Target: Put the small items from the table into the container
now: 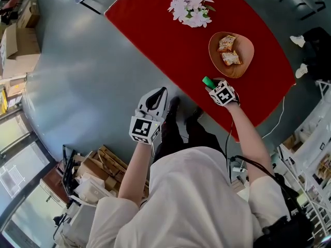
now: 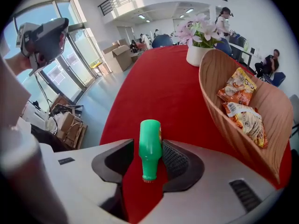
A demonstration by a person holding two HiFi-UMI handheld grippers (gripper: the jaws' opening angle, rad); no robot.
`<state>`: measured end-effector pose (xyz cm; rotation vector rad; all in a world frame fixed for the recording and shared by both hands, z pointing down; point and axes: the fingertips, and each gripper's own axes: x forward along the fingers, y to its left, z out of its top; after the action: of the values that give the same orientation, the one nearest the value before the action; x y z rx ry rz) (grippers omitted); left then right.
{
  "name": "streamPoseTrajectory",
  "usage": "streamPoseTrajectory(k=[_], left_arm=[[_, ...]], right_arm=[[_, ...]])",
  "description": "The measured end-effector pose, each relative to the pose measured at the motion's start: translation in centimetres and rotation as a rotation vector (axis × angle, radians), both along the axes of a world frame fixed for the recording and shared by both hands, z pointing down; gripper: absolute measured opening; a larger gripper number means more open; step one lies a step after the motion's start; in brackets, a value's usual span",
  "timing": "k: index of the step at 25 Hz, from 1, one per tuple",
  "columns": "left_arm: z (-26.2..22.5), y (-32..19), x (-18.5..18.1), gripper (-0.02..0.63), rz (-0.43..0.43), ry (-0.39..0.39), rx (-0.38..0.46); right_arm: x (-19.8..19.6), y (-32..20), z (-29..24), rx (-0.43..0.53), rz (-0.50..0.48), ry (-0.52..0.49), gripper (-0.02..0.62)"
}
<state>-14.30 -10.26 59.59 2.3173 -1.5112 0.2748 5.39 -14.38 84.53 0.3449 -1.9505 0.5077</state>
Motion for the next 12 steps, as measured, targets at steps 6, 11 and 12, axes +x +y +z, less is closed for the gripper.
streamPoseTrajectory(k=[6,11,12], left_arm=[[1.0,0.7,-0.8,0.006,-0.019,0.009,-0.025],[0.4,0.5,-0.9,0.006,-0.016,0.012,-0.008],[0.2,0.4,-0.8,0.006,-0.015,0.014,-0.003]], right_arm=[[0.1,0.2,0.9,-0.005,0.045,0.015,0.166],[-0.4,0.4,0.0,-0.016,0.053,-0.005,0.166],[-0.4,0.3,-0.2,-0.015,0.055,-0.008,0.166]])
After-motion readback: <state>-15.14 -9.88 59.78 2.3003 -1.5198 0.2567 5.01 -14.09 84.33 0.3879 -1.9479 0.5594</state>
